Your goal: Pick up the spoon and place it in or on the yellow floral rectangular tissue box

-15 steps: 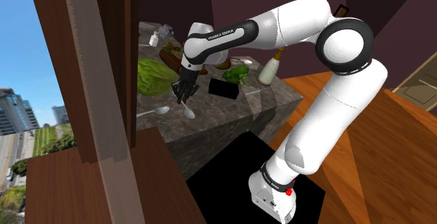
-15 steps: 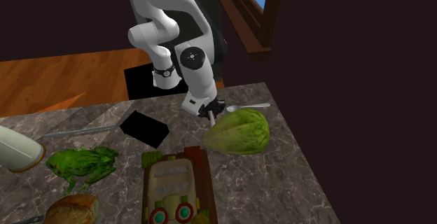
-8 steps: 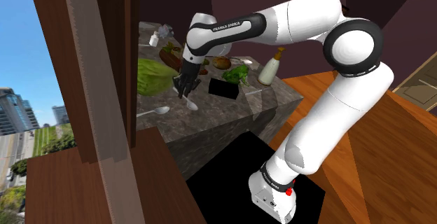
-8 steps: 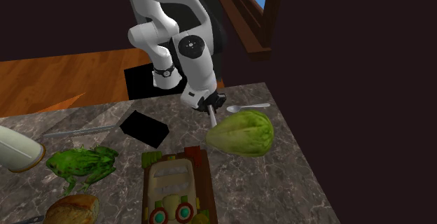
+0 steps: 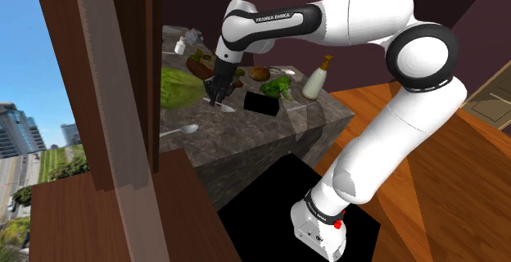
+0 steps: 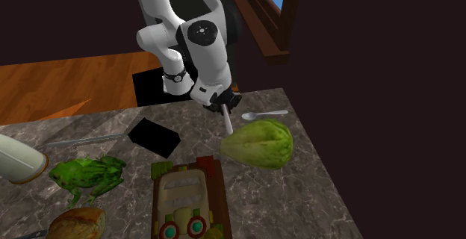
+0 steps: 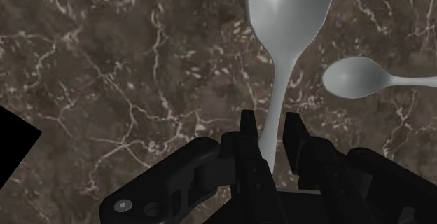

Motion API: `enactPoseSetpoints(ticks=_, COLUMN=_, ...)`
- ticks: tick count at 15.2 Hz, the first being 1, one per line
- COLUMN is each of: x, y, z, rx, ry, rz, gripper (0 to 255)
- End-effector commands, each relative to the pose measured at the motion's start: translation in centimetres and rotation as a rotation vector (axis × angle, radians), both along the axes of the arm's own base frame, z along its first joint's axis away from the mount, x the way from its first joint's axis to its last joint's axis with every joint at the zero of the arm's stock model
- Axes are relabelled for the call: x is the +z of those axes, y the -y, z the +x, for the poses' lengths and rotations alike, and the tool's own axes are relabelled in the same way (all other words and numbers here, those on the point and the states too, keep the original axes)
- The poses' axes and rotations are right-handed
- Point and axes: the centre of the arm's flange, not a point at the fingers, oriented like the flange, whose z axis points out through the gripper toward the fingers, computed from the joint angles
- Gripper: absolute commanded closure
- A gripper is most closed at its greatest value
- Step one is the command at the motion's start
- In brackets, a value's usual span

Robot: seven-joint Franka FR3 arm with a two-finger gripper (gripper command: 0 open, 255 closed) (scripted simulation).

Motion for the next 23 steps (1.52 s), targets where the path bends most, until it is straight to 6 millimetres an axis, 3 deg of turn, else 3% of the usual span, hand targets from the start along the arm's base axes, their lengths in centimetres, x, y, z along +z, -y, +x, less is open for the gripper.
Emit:
enactPoseSetpoints(ticks=1, x=1.0, y=0.1, z=-0.1, rx=0.0, ry=-0.001, rz=0.0, gripper=255)
enactPoseSetpoints(ticks=17, x=9.2, y=0.1, z=-0.1, rx=0.0, ry=-0.001, rz=0.0, gripper=255)
enactPoseSetpoints(ticks=23, x=9.6, y=7.8, z=-1.6, rx=0.0, ry=-0.001, rz=0.0, gripper=255)
